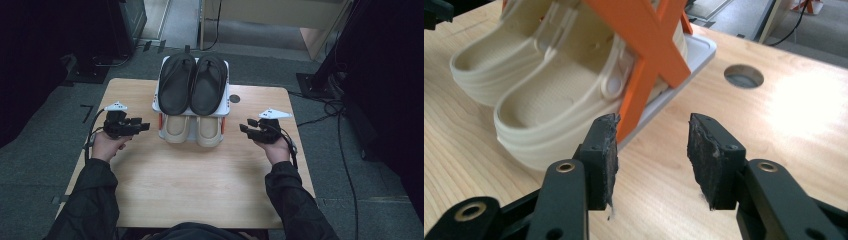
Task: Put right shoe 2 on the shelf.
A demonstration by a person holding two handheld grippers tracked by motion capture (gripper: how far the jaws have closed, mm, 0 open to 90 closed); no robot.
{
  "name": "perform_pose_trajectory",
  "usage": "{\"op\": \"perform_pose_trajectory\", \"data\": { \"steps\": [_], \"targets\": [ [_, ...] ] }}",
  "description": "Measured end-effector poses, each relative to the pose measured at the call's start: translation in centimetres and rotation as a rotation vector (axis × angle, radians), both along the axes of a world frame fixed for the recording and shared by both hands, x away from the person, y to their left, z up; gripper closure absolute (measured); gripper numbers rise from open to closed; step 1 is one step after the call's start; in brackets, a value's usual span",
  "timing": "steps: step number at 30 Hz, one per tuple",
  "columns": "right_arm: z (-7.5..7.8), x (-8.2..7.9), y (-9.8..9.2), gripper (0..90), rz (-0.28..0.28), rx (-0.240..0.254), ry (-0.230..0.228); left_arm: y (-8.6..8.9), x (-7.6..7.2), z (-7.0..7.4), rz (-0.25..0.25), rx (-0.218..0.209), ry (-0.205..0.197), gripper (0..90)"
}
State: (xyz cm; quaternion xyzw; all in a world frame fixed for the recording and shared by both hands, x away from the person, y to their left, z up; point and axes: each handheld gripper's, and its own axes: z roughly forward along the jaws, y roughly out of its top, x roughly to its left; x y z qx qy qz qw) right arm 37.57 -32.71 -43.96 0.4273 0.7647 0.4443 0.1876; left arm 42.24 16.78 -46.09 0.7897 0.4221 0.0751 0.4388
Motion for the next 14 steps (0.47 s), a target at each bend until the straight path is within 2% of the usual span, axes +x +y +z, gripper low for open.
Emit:
{"op": "perform_pose_trajectory", "data": {
  "steps": [3, 5, 7, 10, 12, 13, 14],
  "targets": [
    [-1.1, -0.5, -0.3, 54.8, 0.004, 0.002, 0.007, -0.3, -0.3, -0.2, -0.003, 0.021, -0.029, 47.1],
    [-1.7, -0.9, -0.4, 54.8, 0.013, -0.003, 0.022, -0.4, -0.5, -0.5, -0.014, 0.016, -0.042, 46.1],
    [-2.2, -1.3, -0.6, 54.7, 0.014, -0.009, 0.030, -0.6, -0.6, -0.7, -0.016, 0.026, -0.043, 43.4],
    [-2.5, -1.6, -0.9, 51.8, 0.021, -0.001, 0.033, -1.0, -0.9, -1.1, -0.028, 0.085, -0.046, 38.3],
    [-2.9, -1.9, -1.0, 47.7, 0.021, 0.002, 0.004, -1.5, -0.9, -1.4, 0.000, 0.133, -0.030, 35.2],
    [-3.1, -1.8, -1.1, 46.3, 0.016, 0.001, 0.008, -1.6, -0.9, -1.6, -0.004, 0.153, -0.021, 31.8],
    [-3.4, -1.8, -1.2, 44.6, 0.009, 0.002, 0.017, -1.7, -1.0, -1.9, -0.028, 0.168, -0.020, 30.2]
  ]
}}
